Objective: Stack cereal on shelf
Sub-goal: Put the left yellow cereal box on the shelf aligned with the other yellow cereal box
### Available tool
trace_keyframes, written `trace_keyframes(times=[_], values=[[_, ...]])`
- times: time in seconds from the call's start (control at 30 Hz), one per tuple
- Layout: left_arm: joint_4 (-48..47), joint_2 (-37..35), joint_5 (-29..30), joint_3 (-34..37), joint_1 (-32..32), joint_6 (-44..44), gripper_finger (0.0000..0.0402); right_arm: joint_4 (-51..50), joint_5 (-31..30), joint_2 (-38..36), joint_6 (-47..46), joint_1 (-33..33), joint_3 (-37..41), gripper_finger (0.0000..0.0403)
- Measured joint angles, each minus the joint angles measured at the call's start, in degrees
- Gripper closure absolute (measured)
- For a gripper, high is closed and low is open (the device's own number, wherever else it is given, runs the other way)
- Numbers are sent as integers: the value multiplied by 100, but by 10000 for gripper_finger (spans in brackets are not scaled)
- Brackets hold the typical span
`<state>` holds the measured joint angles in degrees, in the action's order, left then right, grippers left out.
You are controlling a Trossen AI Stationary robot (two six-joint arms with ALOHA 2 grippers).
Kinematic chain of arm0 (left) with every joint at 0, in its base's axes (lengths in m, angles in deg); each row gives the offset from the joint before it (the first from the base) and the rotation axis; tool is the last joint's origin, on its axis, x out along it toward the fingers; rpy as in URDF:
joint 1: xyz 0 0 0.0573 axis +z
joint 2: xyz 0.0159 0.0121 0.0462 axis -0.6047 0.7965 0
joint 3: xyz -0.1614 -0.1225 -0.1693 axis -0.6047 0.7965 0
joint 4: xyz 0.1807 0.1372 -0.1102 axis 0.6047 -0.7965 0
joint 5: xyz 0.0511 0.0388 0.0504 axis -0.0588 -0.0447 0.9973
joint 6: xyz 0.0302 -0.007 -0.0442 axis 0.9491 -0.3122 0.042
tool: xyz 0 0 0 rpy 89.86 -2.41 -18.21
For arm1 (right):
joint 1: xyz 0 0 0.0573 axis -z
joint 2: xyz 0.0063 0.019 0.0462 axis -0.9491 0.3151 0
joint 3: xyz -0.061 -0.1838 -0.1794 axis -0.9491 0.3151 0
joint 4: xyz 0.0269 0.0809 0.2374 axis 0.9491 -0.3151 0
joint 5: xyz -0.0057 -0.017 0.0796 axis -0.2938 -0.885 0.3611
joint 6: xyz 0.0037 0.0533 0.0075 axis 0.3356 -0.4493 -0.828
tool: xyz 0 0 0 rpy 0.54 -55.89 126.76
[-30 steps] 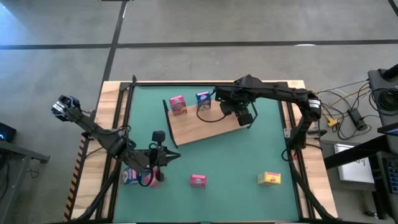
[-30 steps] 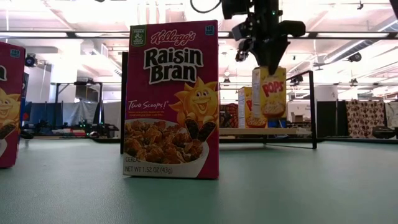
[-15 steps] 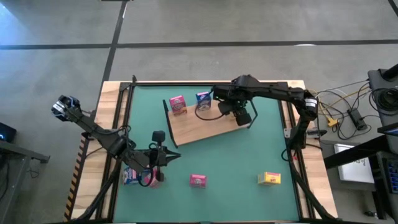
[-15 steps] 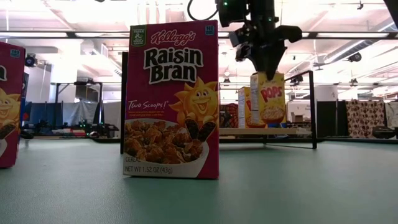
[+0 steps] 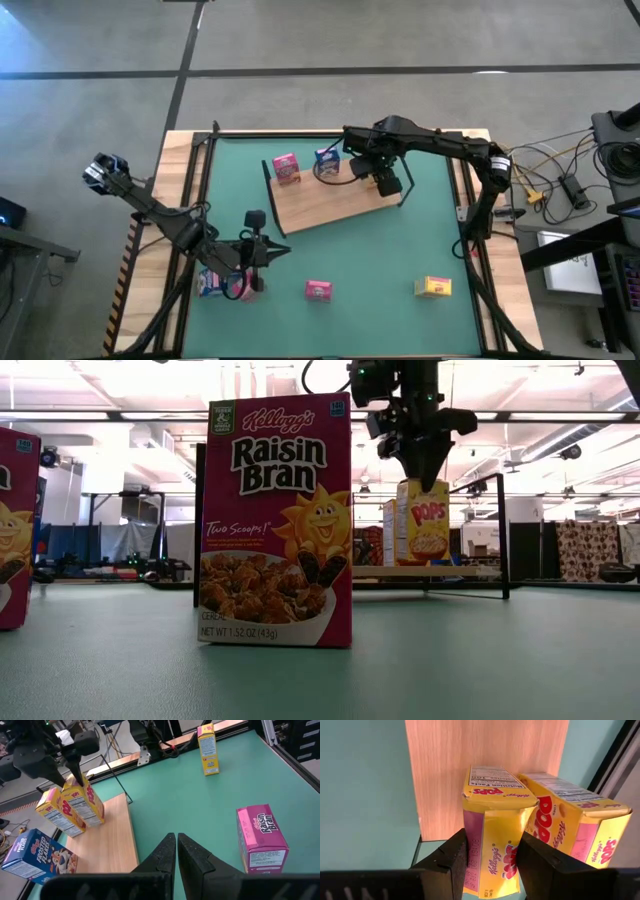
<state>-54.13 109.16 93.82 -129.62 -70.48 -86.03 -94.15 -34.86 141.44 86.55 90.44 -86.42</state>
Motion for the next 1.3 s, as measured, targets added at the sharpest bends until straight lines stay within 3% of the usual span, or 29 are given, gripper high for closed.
trace_keyframes(times=[0.9, 1.3], values=[[-2, 4, -4, 0, -2, 0, 400, 42, 169, 7, -138, 148, 4, 266], [-2, 4, -4, 0, -2, -1, 400, 182, 125, -7, 46, 227, 348, 266]])
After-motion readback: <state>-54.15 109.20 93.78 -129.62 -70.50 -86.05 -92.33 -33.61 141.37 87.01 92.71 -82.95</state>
